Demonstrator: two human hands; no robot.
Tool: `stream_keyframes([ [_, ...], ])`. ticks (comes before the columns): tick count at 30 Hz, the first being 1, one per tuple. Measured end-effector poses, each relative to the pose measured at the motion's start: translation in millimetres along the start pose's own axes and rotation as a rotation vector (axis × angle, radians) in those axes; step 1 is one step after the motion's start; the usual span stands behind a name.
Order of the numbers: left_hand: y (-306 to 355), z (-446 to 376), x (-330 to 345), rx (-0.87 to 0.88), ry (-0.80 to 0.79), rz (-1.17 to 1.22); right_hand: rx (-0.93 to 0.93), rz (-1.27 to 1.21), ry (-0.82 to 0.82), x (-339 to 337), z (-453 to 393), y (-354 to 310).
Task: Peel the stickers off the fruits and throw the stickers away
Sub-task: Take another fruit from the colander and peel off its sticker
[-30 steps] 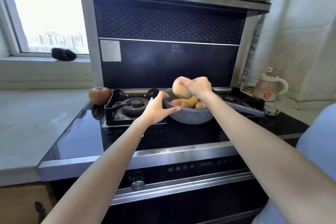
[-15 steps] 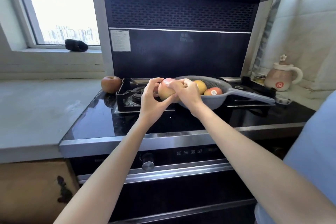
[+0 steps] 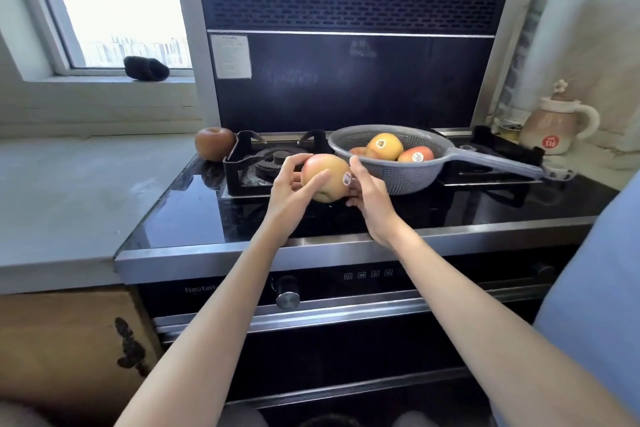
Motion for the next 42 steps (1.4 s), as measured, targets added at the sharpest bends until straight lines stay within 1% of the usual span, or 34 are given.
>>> stream_keyframes([
  [4,-6,-1,-1,-0.076,-0.004,0.088,0.077,-0.085,-0.122,4,4,1],
  [9,-7,1,3,-0.126,-0.036,0.118,0.140,-0.115,-0.212,9,5,2],
  [11,-2,1,1,-0.073,-0.012,0.070,0.127,-0.107,-0.178,7,3,3],
  [15,11,2,-1,0.123,0.018,-0.091,0.067,-0.016,-0.108,3,-1,7],
  [17,14,3,0,0.161,0.013,-0.119,0.047,0.039,-0.096,4,-2,9],
  [20,12,2,0,0.134,-0.009,-0.105,0.058,0.069,-0.079,3,-3,11],
  [26,8,2,-2,0.077,-0.007,-0.134,0.005,0.157,-0.081,4,-4,13],
  [31,5,2,-2,0.056,-0.028,-0.138,0.005,0.174,-0.084,5,-5,15],
  [33,6,2,-3,0.051,-0.010,-0.151,-0.001,0.175,-0.085,6,-5,15],
  [37,12,4,-3,0.098,0.009,-0.157,-0.011,0.193,-0.080,5,-6,15],
  [40,15,7,2,0.173,-0.012,-0.217,-0.019,0.188,-0.048,3,-7,16],
  [42,16,7,2,0.196,0.003,-0.241,-0.018,0.187,-0.032,2,-8,16],
])
Point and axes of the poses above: each hand's wrist, its own z-axis away from the middle knuckle, its own x-axis out of the palm, y = z × x, the point moved 6 cm from there along -z, towards the middle knuckle, and after that the axes turned 6 degrees about x, right-handed, at the moved point
